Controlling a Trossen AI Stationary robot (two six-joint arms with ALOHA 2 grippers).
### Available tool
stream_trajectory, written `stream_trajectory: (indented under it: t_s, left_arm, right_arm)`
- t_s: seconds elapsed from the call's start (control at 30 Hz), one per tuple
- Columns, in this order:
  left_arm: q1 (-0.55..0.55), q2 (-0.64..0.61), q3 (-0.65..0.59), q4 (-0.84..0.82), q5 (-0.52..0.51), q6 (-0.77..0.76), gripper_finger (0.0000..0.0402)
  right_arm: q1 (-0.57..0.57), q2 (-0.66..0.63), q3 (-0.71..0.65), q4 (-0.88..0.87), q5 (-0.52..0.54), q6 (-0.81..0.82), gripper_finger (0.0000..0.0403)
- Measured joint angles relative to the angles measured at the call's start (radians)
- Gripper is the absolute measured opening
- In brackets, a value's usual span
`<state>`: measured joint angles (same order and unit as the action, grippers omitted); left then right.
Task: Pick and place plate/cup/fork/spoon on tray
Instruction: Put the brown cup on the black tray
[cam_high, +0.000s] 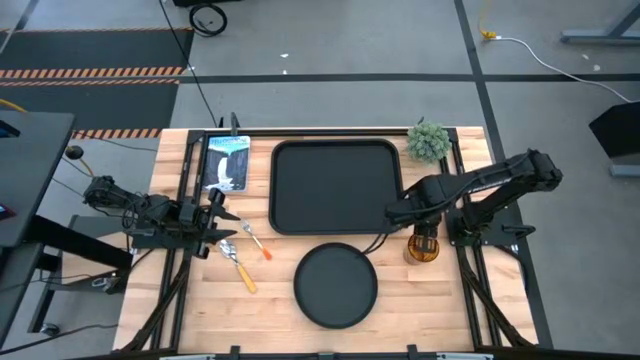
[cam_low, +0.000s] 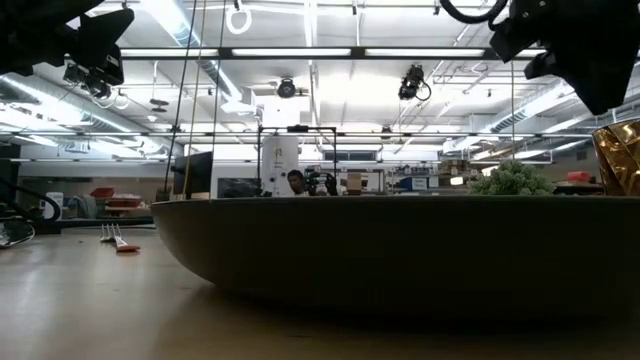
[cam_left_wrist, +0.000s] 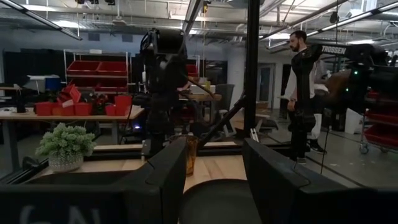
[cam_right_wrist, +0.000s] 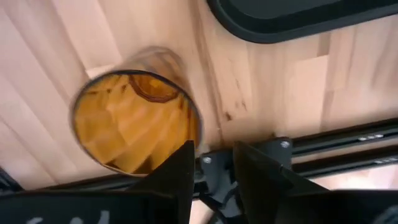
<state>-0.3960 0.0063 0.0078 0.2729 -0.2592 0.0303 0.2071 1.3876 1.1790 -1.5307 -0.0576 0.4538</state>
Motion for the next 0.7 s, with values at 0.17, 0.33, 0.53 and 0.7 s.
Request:
stream_trajectory:
  t_s: [0.17, 0.33, 0.53, 0.7]
  left_arm:
    - [0.0, 0.0, 0.0, 0.0, 0.0, 0.0, 0.0165]
    - [0.0, 0.0, 0.0, -0.001, 0.0, 0.0, 0.0165]
    - [0.0, 0.0, 0.0, -0.001, 0.0, 0.0, 0.0165]
    - [0.0, 0.0, 0.0, 0.0, 0.0, 0.0, 0.0165]
  right_arm:
    - [0.046, 0.002, 0.0, 0.022, 0.049, 0.024, 0.0128]
    - [0.091, 0.003, -0.001, 0.054, 0.091, 0.017, 0.0153]
    - [0.111, 0.002, -0.003, 0.062, 0.11, 0.022, 0.0162]
    - [0.112, 0.002, -0.058, 0.118, 0.106, 0.012, 0.0163]
